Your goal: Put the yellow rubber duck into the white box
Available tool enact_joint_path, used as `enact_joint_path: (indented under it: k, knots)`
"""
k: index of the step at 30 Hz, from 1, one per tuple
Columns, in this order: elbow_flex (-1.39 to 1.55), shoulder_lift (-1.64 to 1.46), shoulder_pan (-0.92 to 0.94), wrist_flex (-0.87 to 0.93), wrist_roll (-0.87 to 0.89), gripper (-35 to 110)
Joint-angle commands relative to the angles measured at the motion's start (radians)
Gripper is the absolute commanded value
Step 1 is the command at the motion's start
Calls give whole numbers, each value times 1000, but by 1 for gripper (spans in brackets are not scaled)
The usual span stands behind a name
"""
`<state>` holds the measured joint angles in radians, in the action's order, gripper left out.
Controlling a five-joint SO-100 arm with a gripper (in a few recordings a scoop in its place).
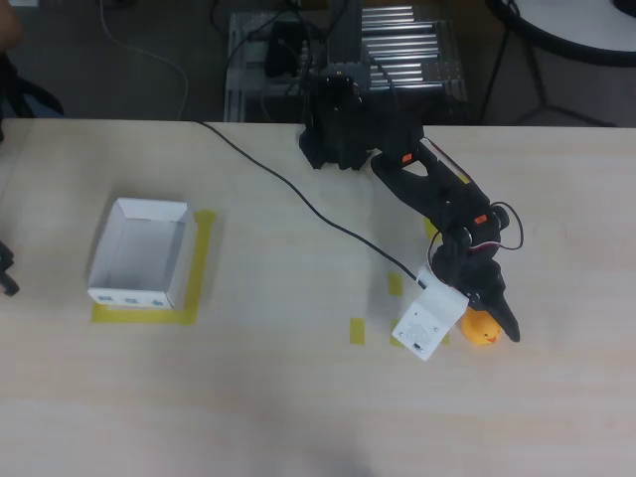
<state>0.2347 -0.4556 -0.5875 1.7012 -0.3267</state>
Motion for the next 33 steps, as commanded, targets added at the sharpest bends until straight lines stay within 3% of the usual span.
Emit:
enact_joint_path:
  k: [1,8,13,25,33]
  knots:
    - [-124,-41,-3,-32,2,52]
    - [-124,-31,14,-87,54,13]
    - [-124,-6,12,-101,58,0]
    - [-236,-28,29,-49,104,0]
    - [-173,-609,196,6,184,0]
